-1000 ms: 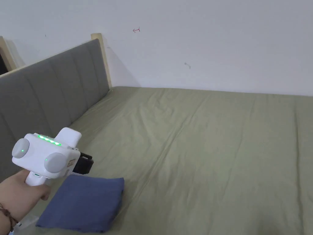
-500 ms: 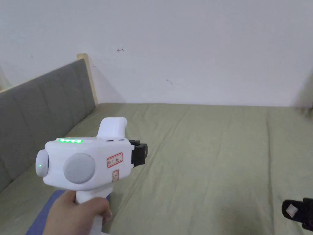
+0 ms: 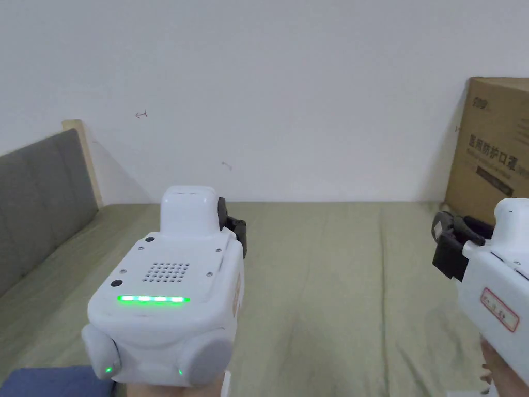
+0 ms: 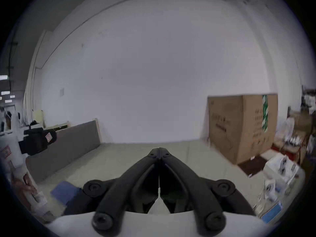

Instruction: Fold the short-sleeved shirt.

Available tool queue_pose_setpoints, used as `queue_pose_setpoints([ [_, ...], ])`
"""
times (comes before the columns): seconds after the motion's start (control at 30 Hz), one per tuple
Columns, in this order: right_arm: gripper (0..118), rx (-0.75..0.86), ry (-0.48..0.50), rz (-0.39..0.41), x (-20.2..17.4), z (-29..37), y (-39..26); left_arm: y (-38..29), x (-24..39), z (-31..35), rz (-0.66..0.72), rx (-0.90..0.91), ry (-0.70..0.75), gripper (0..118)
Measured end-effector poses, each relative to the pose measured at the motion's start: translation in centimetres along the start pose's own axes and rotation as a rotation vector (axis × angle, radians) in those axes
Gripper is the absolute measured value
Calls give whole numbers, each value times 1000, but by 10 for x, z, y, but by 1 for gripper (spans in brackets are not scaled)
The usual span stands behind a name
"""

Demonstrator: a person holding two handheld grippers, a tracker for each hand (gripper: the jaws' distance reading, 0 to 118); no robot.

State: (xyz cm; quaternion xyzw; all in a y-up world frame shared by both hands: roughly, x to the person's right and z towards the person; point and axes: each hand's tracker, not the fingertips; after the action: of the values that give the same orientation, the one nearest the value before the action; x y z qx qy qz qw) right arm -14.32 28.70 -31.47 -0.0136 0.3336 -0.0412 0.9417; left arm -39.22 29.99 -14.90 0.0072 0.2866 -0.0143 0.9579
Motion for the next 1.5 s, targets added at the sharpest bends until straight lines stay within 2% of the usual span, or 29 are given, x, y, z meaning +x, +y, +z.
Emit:
queue_pose_setpoints([
  [0.1,0,51,-54,67,-8,1,1,-5,7,-1,41,-3,37,2],
  [0.13,4,61,-67,86,-10,0,0,-6,8,-1,42,-8,33,7],
  [0.17,16,59,-73,95,-11,0,-1,-7,7,-2,48,-9,18,15],
  [0.2,33,55,-74,92,-11,-2,-2,-8,9,-4,46,-13,-2,29],
  [0.23,59,52,-75,91,-11,-3,-3,-9,11,-5,37,-18,-13,58],
  [0.27,68,50,-78,91,-11,-3,-4,-10,13,-6,27,-28,-25,85],
  [0.3,69,53,-89,92,-10,-2,-6,-10,15,-7,14,-42,-34,105],
  [0.33,72,58,-100,95,-10,-1,-7,-10,17,-7,11,-53,-42,117],
  [0.37,81,62,-107,97,-10,-1,-8,-11,17,-6,13,-52,-53,118],
  [0.43,118,54,-119,93,-8,-1,-9,-11,18,1,20,-32,-66,118],
  [0.7,118,9,-130,67,3,-1,-19,-14,24,-3,-13,-55,-34,118],
  [1.13,118,5,-118,94,1,7,-17,-14,19,-7,12,-91,25,118],
  [1.5,118,-14,-106,108,-4,10,-17,-19,21,-7,13,-118,-14,118],
])
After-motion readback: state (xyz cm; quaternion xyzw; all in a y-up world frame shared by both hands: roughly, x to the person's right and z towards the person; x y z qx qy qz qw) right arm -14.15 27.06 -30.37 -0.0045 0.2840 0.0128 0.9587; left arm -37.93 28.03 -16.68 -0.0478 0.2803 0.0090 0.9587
